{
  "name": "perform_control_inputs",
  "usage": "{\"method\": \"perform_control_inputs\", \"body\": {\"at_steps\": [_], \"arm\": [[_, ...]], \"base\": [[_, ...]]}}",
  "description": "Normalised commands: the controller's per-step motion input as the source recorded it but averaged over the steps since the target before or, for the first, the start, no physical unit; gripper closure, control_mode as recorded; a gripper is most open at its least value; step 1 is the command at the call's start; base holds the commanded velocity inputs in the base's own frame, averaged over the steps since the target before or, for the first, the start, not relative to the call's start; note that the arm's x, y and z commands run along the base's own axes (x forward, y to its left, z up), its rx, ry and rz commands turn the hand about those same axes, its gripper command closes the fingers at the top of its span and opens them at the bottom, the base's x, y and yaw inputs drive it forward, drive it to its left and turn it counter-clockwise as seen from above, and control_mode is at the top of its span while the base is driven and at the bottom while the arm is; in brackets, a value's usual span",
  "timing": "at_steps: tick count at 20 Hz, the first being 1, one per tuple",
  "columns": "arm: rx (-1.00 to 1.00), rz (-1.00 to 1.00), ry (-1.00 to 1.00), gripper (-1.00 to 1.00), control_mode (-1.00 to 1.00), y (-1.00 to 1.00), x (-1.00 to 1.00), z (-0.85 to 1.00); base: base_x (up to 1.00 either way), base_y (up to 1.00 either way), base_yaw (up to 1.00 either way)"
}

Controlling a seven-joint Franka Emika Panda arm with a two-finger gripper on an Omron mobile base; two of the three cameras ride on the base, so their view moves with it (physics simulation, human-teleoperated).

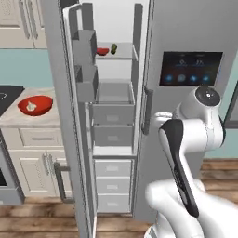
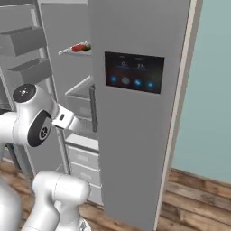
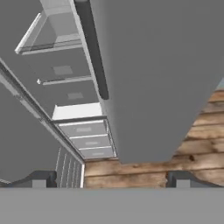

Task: Take the squash, garlic, and steak from the freezer and place them in the bowl on the counter.

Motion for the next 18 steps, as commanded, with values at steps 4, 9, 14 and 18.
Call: {"method": "perform_control_inputs", "body": {"at_steps": [4, 9, 14, 18], "arm": [[0.00, 0.00, 0.00, -1.00, 1.00, 0.00, 0.00, 0.00], [0.00, 0.00, 0.00, -1.00, 1.00, 0.00, 0.00, 0.00], [0.02, 0.00, 0.01, -1.00, -1.00, -0.07, 0.20, 0.12], [0.05, 0.05, -0.04, -1.00, -1.00, -0.27, 0.61, 0.90]], "base": [[1.00, 0.22, 0.00], [0.66, 0.93, 0.00], [0.49, 0.30, 0.00], [0.00, 0.00, 0.00]]}}
